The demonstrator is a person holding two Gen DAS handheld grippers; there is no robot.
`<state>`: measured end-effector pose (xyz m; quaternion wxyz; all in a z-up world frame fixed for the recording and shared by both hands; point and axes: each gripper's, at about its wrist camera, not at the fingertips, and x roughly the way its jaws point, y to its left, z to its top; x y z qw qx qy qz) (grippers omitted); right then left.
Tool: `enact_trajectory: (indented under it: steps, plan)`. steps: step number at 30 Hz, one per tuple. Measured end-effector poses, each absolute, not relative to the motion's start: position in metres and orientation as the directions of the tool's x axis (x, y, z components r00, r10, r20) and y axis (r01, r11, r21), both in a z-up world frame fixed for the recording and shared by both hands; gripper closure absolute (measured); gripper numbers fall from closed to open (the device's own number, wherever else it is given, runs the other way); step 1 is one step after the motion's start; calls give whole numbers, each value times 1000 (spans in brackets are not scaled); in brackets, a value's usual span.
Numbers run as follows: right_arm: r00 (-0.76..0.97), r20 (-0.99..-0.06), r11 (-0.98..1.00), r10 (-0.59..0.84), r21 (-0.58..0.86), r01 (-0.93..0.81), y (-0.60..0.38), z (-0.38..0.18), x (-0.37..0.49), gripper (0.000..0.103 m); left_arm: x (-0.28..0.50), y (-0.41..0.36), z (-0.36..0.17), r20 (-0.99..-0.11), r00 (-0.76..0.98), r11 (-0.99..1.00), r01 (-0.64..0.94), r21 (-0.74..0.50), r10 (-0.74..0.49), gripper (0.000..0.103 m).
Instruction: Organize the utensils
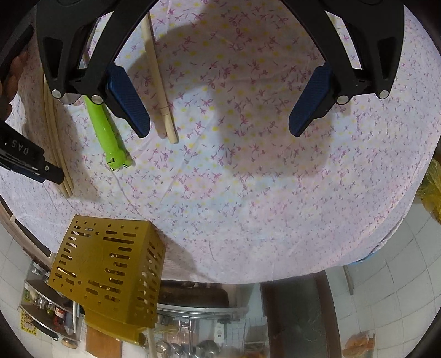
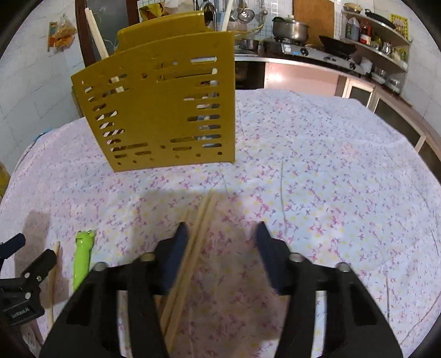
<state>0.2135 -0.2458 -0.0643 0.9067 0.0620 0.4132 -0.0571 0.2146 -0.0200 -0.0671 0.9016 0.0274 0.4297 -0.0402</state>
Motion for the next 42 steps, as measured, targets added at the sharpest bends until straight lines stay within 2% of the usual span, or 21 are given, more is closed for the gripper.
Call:
enact_trajectory:
  steps: [2,4,9,11,12,13,17,21,24,34,37,39,42]
  plan:
    - [653,-757,985,-36,83,150,-247,-65,212,57,216,-20,-68,-781,623,995,96,16,-47,6]
    - [651,-759,986,-20,92,138,-244,-65,211,65,216,-21,-69,-782,621,995,97,17,-47,6]
    - [636,-770,992,-42,41,116,-231,-67,211,69,217,-21,-70,-788,614,995,100,19,-47,6]
    - [635,-772,994,-25,50,100,-226,-66,206,78,218,-21,-71,-790,612,995,100,18,-48,6]
    - [633,-774,995,-16,52,89,-224,-65,203,87,217,-21,-71,-790,612,995,102,16,-50,8]
    - [631,-776,995,-8,57,83,-224,-64,200,92,217,-22,-71,-791,610,994,110,16,-55,9]
    - [625,-780,994,30,89,63,-229,-61,181,94,215,-24,-72,-793,606,991,128,25,-59,20]
    - [631,-776,995,2,65,76,-241,-60,165,96,210,-29,-71,-788,613,988,150,42,-59,31]
    - [620,-784,991,34,107,81,-252,-62,165,95,208,-33,-71,-788,613,986,158,51,-57,37]
    - [589,-807,993,29,89,74,-257,-62,207,95,204,-43,-66,-811,580,984,176,27,-82,66]
    - [594,-804,992,36,100,76,-257,-63,212,95,204,-47,-65,-812,577,982,184,30,-83,79]
    - [603,-796,991,45,112,73,-257,-62,209,95,202,-49,-64,-813,575,982,187,25,-89,94]
    - [631,-774,989,49,127,79,-262,-57,201,96,204,-49,-64,-812,576,983,182,18,-92,96]
